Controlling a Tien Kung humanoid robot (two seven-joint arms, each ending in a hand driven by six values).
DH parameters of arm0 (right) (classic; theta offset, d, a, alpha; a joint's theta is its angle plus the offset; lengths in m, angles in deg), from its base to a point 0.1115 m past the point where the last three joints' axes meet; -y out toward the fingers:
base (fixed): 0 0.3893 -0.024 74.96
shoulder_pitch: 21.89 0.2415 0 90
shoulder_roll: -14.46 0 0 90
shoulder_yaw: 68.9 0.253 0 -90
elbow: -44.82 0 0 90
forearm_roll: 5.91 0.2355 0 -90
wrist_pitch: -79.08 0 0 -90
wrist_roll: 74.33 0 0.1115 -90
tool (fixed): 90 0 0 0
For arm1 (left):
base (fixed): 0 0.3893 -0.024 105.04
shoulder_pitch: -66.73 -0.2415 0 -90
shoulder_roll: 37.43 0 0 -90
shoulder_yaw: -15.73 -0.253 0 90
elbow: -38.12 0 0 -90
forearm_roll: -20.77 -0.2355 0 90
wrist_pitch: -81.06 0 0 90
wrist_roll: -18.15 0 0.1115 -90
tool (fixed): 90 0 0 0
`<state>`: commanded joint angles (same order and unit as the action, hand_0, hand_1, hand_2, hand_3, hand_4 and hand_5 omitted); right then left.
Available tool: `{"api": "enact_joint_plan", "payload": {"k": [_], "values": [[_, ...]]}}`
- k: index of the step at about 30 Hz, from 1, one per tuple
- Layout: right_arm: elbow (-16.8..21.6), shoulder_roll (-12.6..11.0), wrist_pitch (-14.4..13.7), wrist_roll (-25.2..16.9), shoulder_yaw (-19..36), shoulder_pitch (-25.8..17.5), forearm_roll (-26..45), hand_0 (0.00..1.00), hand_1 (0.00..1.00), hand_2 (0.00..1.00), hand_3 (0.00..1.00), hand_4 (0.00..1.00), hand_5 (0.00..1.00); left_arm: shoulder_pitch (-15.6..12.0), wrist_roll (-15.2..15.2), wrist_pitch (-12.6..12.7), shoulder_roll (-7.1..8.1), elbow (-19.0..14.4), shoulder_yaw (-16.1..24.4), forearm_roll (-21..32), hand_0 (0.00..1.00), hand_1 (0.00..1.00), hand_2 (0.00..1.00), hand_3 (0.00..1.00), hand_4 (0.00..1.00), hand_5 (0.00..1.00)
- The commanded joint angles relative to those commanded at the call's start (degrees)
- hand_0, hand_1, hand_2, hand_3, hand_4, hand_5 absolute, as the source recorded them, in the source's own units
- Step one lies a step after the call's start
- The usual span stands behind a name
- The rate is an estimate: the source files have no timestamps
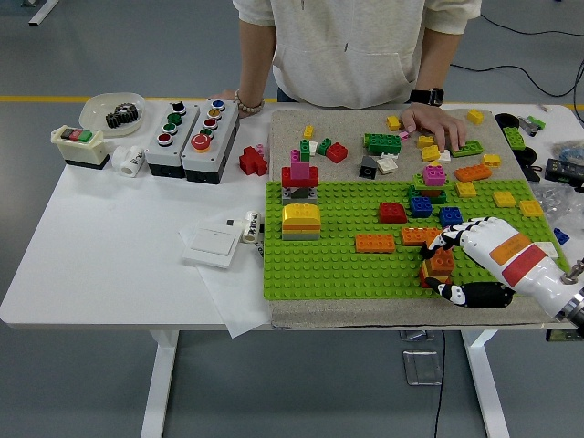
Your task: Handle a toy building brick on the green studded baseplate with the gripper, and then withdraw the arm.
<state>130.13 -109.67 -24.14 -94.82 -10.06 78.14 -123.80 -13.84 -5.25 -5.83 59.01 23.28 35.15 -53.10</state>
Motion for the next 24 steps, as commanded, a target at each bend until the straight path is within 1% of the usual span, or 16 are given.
{"api": "enact_joint_plan", "payload": {"k": [7,24], "values": [[-1.40,0.79,0.25,0.17,-1.78,1.46,0.22,0.536,0.528,0.591,0.551,0.728,0.440,0.08,0.06,-0.10,-0.01,0.00,-0.06,0.06,0.425,0.476,0.504,0.594,0.614,0.767],[-3.11,1.38,0.77,0.45,-2.34,1.43,-0.10,0.535,0.529,0.591,0.550,0.724,0.431,0.23,0.11,-0.18,-0.03,-0.03,-0.10,0.10,0.426,0.476,0.502,0.594,0.615,0.767]]}}
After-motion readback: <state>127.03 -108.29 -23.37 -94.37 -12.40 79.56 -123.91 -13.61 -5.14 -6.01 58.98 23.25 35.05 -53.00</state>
